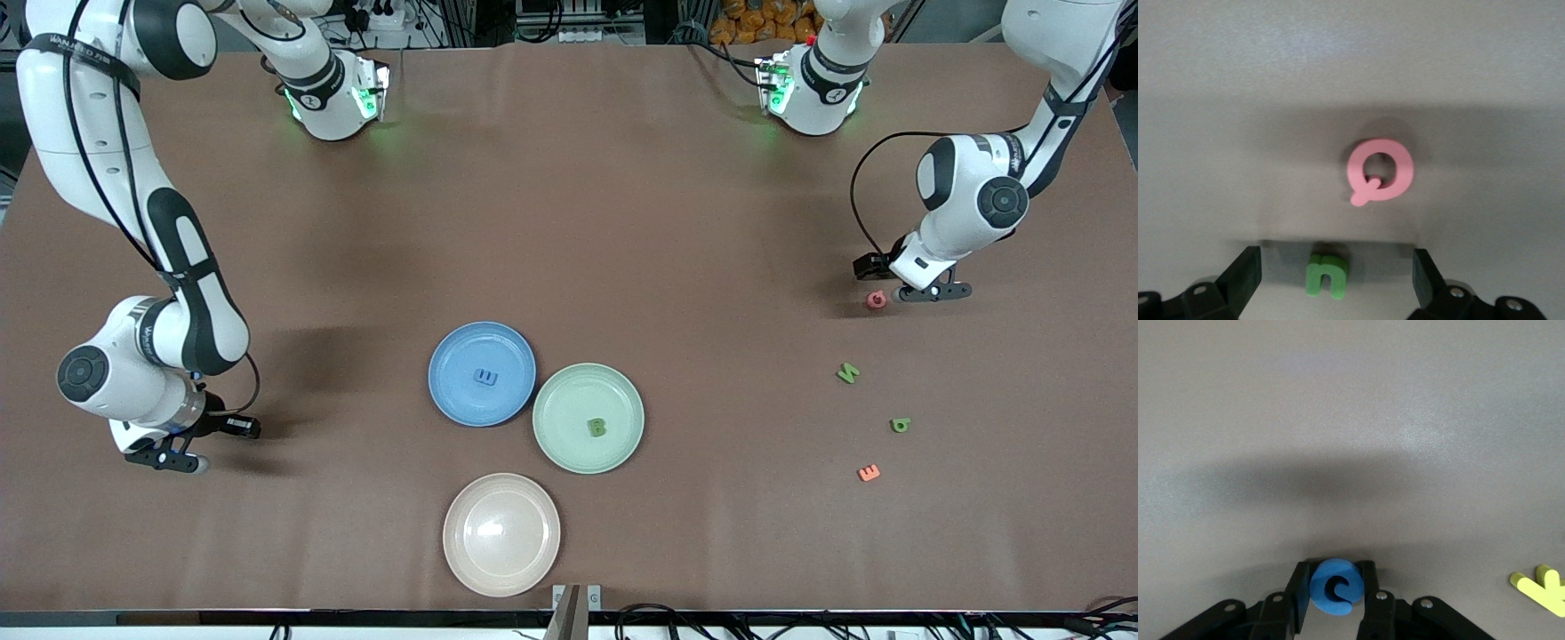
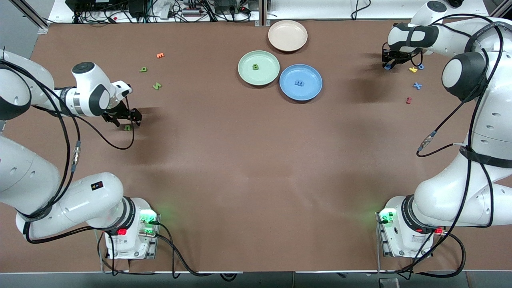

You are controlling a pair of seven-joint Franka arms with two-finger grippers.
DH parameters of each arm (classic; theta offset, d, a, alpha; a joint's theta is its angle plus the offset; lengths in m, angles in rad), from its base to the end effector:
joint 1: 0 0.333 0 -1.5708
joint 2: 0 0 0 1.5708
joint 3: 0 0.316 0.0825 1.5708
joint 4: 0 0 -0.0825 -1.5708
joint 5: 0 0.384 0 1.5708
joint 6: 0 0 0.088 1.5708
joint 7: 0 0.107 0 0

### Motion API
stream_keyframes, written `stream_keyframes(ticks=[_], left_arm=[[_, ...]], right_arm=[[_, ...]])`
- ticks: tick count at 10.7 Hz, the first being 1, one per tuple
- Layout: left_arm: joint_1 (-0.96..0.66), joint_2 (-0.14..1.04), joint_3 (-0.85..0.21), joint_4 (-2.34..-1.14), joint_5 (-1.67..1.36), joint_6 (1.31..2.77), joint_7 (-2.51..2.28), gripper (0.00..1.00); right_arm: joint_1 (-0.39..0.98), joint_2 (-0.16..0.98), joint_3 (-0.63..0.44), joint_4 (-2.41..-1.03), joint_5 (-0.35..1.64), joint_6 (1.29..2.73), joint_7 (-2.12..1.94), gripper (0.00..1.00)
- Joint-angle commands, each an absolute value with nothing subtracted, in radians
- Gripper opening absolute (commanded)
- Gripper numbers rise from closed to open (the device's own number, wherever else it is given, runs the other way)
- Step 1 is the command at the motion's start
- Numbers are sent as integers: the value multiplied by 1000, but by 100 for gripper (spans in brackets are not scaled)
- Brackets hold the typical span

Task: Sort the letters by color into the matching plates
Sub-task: 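Place the blue 'e' on the blue plate with the right gripper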

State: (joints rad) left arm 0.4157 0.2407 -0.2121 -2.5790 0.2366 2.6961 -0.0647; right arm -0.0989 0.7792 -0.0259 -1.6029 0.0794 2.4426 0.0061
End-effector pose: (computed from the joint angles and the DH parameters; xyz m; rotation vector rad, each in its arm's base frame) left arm 0.4233 0.0735 0.1675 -3.1045 -0.0805 0.1781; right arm 0.6942 -0.0846 0.1768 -3.0959 0.2827 -0.0980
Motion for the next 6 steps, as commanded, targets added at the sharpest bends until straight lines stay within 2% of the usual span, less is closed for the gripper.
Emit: stream_keyframes(ticks=[1,5,6], left_arm=[[437,241,-213,-2585,259,2701,-43,100],[437,241,-209,-2585,259,2668,24,100],[461,233,-190,-2588,259,2660,67,44]], right_arm=[[-91,772,-21,-1612,81,2441,-3,25],[-20,727,-21,-1603,118,2390,43,25],[7,716,-21,-1603,136,2385,75,25]])
